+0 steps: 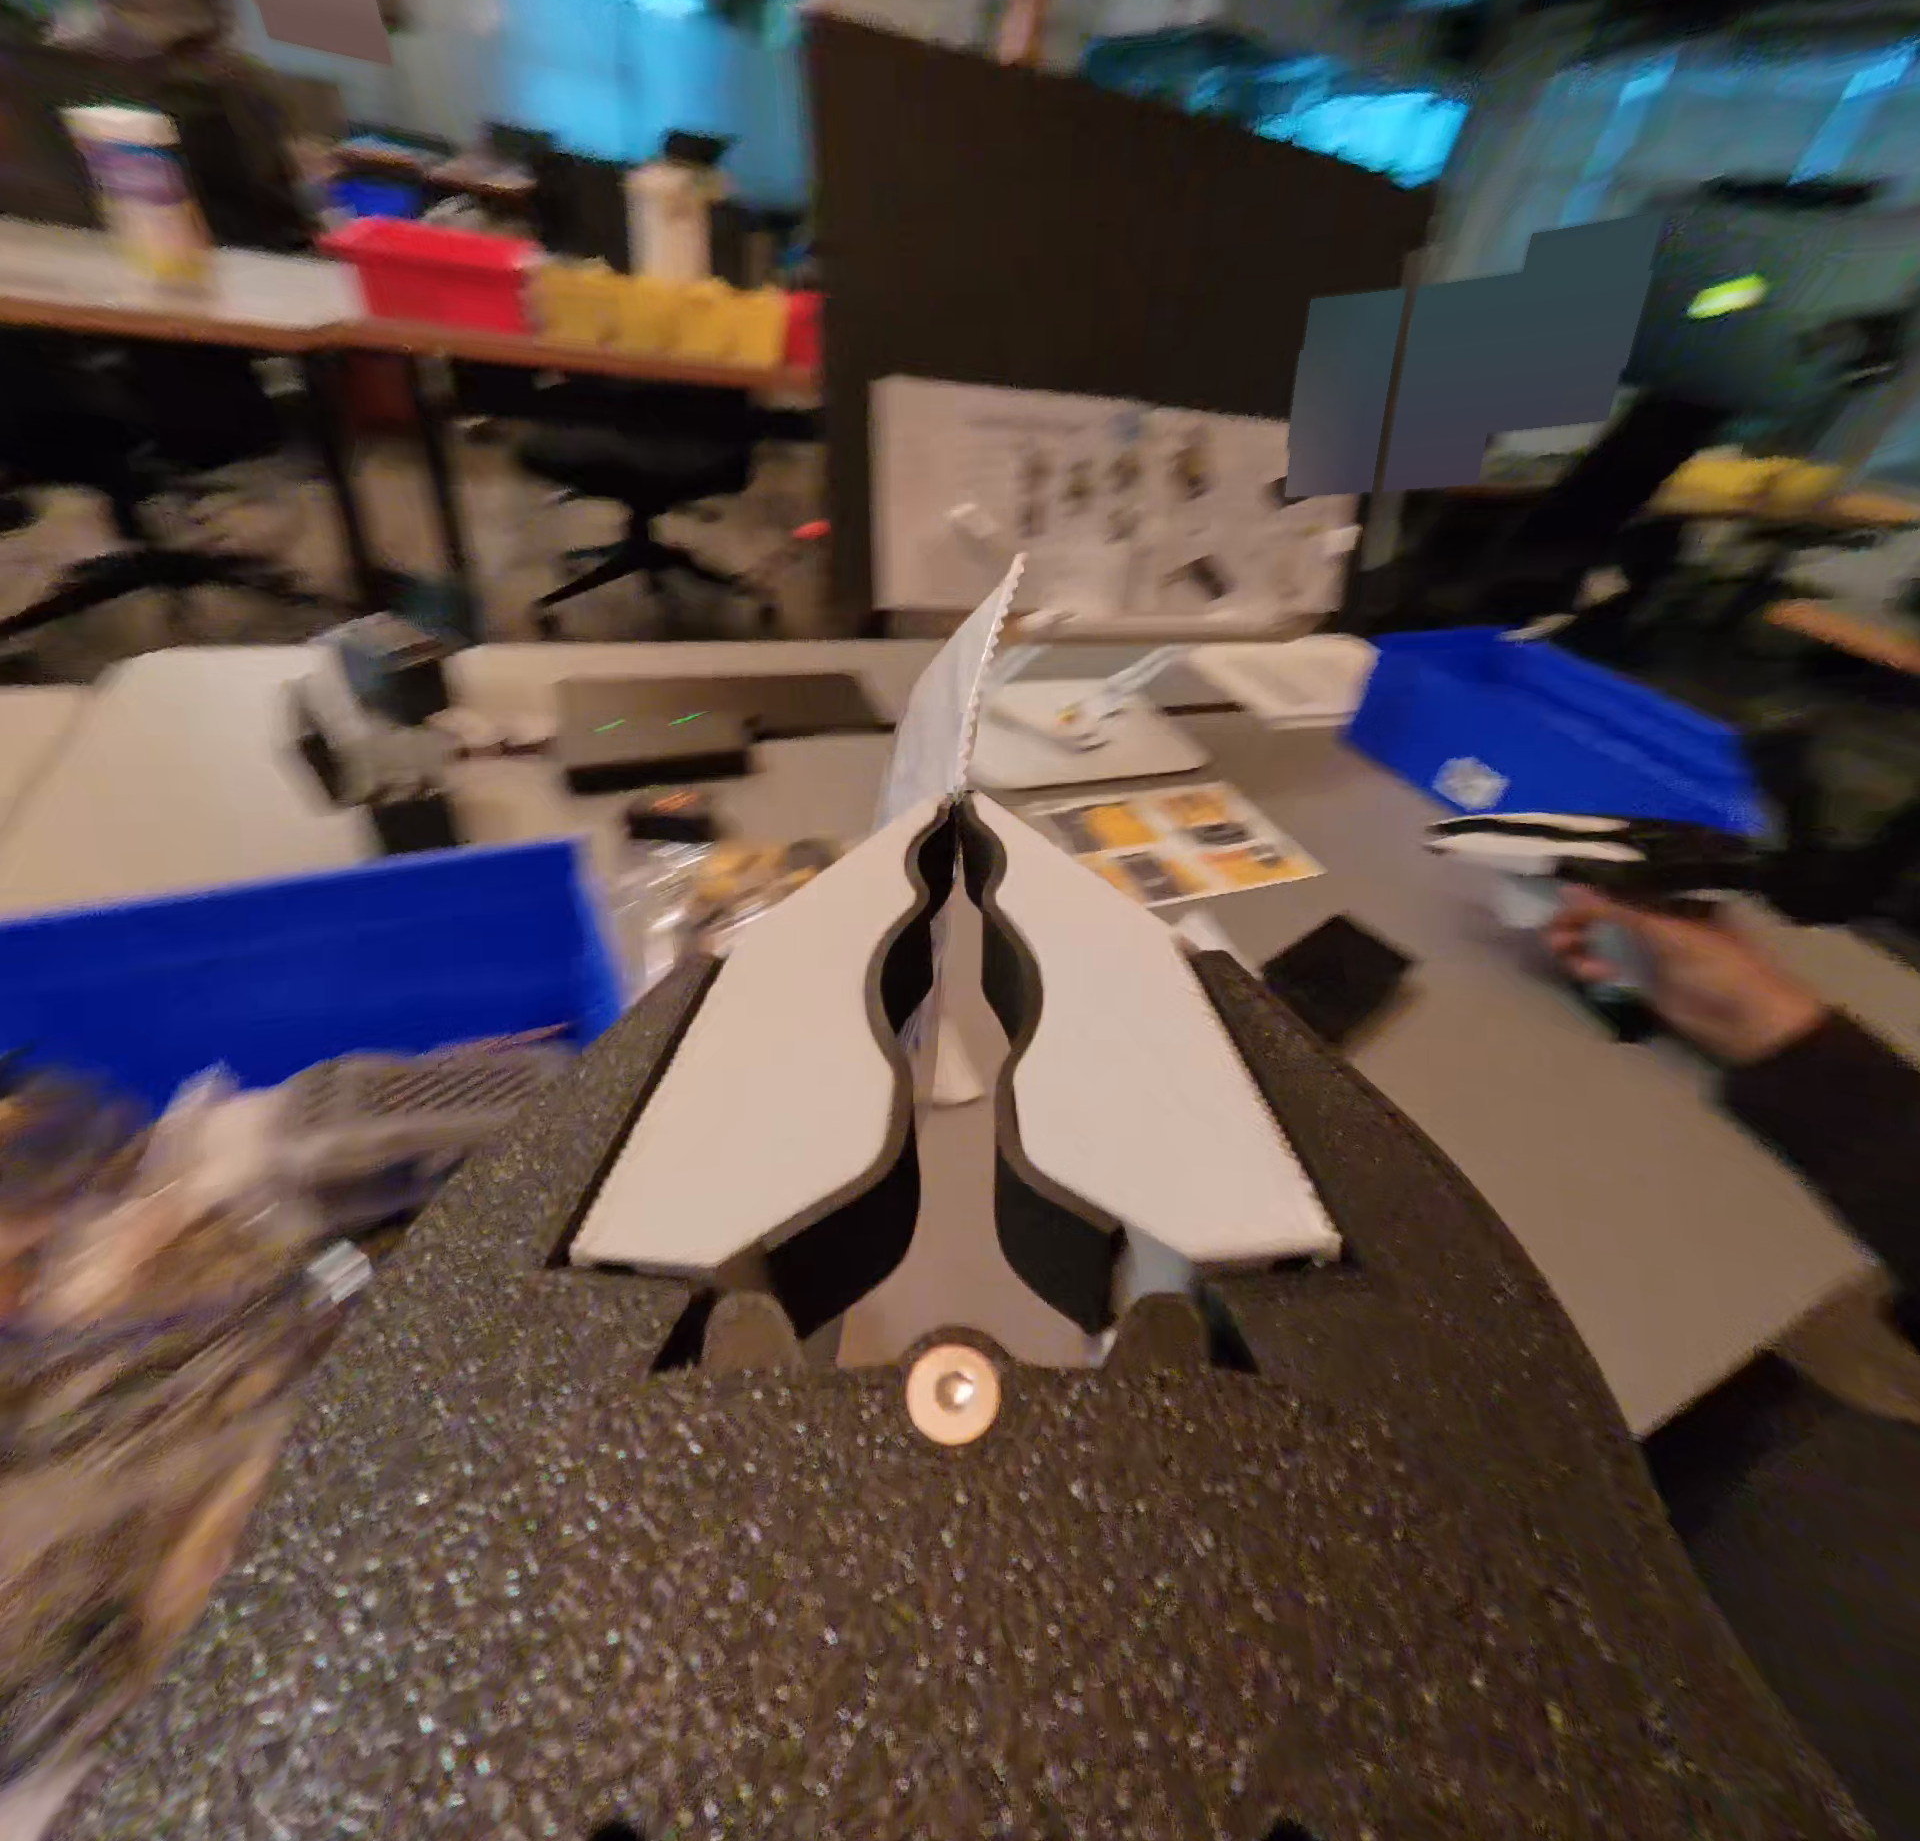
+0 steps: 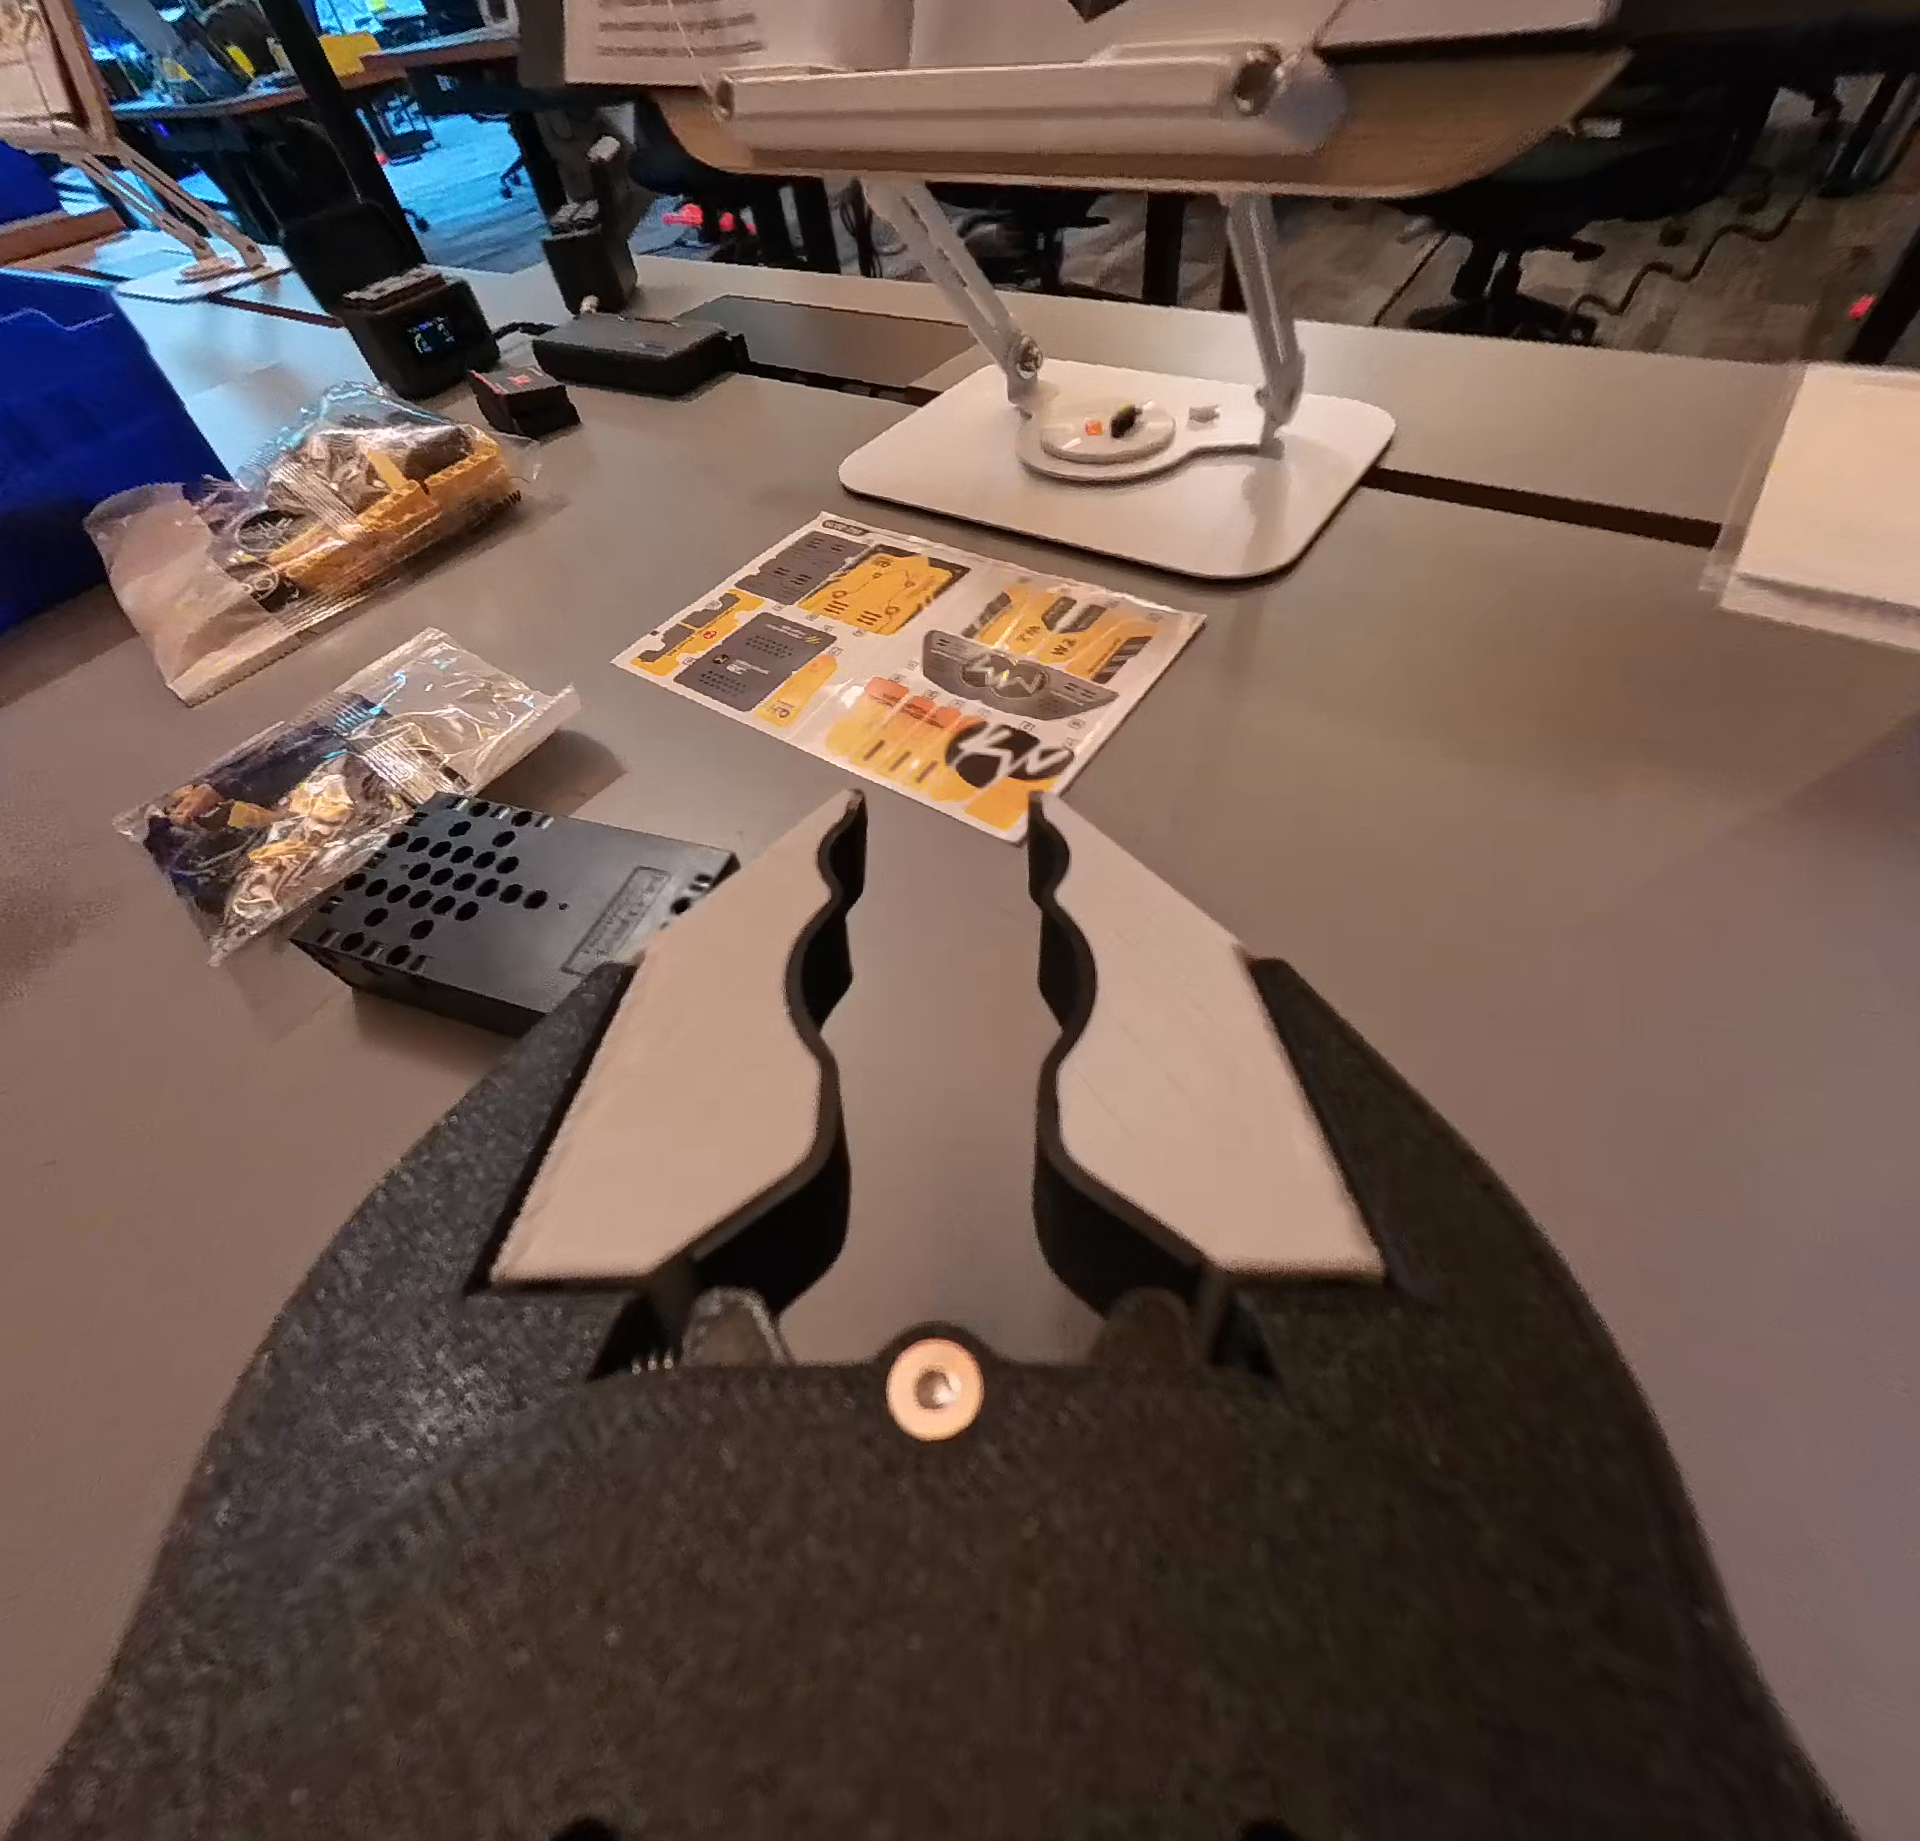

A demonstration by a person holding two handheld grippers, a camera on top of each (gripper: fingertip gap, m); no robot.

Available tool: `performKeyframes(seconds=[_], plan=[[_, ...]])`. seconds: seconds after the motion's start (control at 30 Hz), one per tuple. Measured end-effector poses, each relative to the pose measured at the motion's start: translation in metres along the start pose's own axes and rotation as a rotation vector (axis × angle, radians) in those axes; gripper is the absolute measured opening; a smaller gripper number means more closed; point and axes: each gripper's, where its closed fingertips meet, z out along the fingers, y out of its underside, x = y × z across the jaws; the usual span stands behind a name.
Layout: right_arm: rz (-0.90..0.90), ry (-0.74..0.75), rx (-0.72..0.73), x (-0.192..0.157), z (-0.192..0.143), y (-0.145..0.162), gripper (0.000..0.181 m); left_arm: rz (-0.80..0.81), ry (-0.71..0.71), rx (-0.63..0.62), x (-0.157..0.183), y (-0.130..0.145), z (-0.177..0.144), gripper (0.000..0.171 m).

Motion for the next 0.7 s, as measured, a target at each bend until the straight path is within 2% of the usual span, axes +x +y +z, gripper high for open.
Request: performKeyframes(seconds=[0.1,0.17,0.27,0.33,0.43,0.57,0.7], plan=[[0.017,-0.059,0.085,-0.023,0.000,-0.017,0.032,-0.038,0.222,0.022,0.056,0.001,0.034,0.000],[0.060,-0.202,0.195,-0.060,-0.004,-0.042,0.048,-0.087,0.331,0.009,0.087,0.014,0.063,0.000],[-0.008,-0.359,0.324,-0.120,-0.012,-0.072,0.055,-0.229,0.487,-0.037,0.131,0.047,0.109,0.000],[-0.115,-0.434,0.346,-0.156,-0.013,-0.077,0.063,-0.329,0.553,-0.080,0.153,0.075,0.135,0.000],[-0.281,-0.492,0.292,-0.193,-0.006,-0.063,0.074,-0.493,0.641,-0.127,0.181,0.105,0.157,0.000],[-0.436,-0.434,0.206,-0.193,0.010,-0.033,0.079,-0.544,0.734,-0.223,0.221,0.132,0.165,0.000],[-0.504,-0.438,0.174,-0.190,0.006,-0.017,0.052,-0.564,0.803,-0.263,0.241,0.146,0.167,0.000]])
